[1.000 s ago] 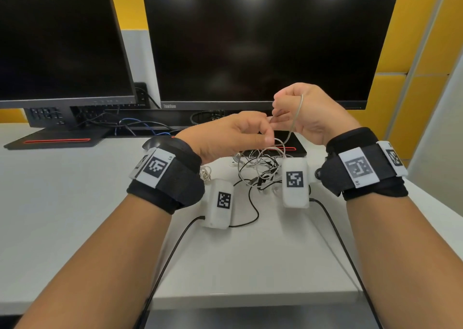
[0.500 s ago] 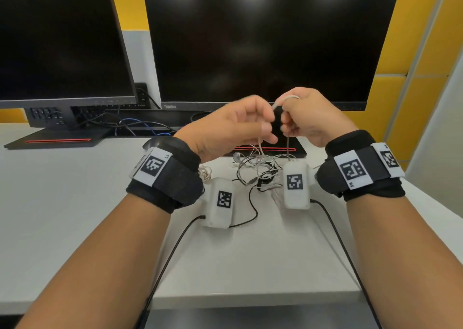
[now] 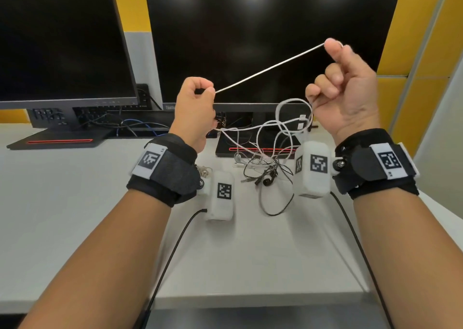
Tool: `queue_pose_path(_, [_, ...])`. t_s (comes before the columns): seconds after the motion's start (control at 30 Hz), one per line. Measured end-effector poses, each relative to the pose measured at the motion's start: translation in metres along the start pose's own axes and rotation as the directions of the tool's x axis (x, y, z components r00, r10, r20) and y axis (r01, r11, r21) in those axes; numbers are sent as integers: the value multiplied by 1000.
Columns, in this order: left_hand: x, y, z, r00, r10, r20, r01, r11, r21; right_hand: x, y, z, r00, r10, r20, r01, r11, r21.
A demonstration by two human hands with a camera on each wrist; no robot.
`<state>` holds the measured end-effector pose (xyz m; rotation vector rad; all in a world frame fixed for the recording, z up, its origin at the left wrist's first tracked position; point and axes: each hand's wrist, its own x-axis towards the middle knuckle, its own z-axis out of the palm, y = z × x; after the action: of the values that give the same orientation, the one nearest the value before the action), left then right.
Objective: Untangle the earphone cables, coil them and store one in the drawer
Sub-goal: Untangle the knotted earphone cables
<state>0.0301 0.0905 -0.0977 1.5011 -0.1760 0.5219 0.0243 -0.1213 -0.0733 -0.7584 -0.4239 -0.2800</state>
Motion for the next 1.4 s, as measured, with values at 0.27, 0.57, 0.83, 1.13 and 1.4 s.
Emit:
queue_pose_path(0.27, [5,-1,-4,989,40,-143,-40,999,3,0,4,-1,994,16,111,17,956,-292])
queue_pose_path(0.57, [-1,-2,1,998,53,31,-58,982,179,2,13,-3,1000,6,18,8,722,-692])
queue_pose_path(0.83, [-14,3,9,928,183,326,-237,962,136,-11,21,11,913,323,250,74,470,-879])
queue_pose_path(1.13, [-2,5,4,979,198,-37,-202,972,-123,-8,12,9,915,356,191,-23,518,-855])
queue_pose_path(1.4, [5,5,-2,967,112,-230,-170,954,-246,4,21,-8,979,205,17,-47,304,-952])
